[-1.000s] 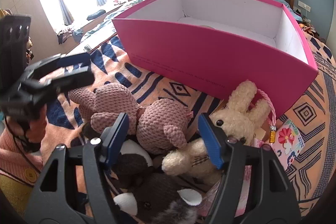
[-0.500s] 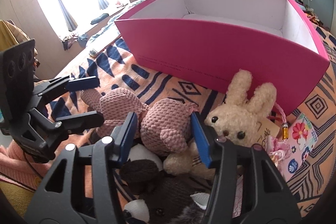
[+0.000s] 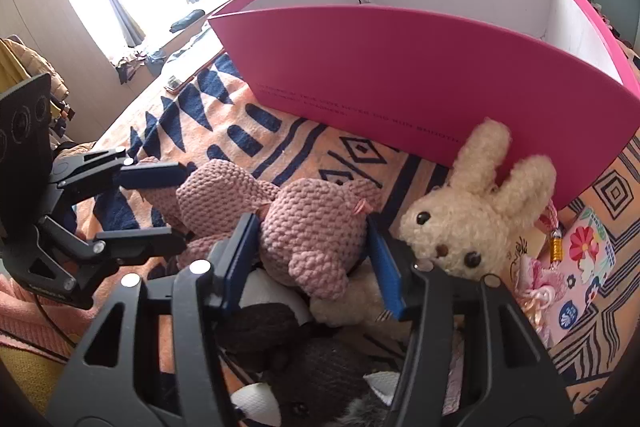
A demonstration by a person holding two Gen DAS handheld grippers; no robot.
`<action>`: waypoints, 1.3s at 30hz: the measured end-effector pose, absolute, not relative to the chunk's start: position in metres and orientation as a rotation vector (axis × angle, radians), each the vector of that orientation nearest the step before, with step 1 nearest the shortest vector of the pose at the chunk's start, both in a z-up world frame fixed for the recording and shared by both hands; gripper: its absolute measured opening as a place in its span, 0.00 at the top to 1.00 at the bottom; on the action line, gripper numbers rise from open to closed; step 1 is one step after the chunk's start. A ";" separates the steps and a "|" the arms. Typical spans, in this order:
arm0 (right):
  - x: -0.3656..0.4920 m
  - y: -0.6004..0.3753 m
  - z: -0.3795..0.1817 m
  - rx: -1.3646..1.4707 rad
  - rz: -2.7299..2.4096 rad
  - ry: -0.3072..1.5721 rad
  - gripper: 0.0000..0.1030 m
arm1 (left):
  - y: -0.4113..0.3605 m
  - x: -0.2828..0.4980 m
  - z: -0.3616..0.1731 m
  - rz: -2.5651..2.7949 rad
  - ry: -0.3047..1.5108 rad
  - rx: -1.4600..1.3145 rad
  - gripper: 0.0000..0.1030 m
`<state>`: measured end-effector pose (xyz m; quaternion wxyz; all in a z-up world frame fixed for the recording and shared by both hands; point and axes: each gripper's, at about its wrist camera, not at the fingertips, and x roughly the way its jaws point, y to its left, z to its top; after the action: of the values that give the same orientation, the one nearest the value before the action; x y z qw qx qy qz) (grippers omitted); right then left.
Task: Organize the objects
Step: 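Close both grippers on the pink knitted plush and lift it, then carry the pink plush into the pink box and open both grippers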
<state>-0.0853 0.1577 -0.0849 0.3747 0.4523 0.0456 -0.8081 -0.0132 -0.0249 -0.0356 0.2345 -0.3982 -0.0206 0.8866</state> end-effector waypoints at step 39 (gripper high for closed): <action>-0.078 0.176 0.028 0.758 -2.278 0.006 0.50 | -0.023 -0.026 0.076 2.544 -0.094 -0.724 0.48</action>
<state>-0.0781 0.1763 0.0282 0.3619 0.2944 0.0024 -0.8845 -0.0264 -0.0226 0.0758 0.2448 -0.2652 -0.0343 0.9320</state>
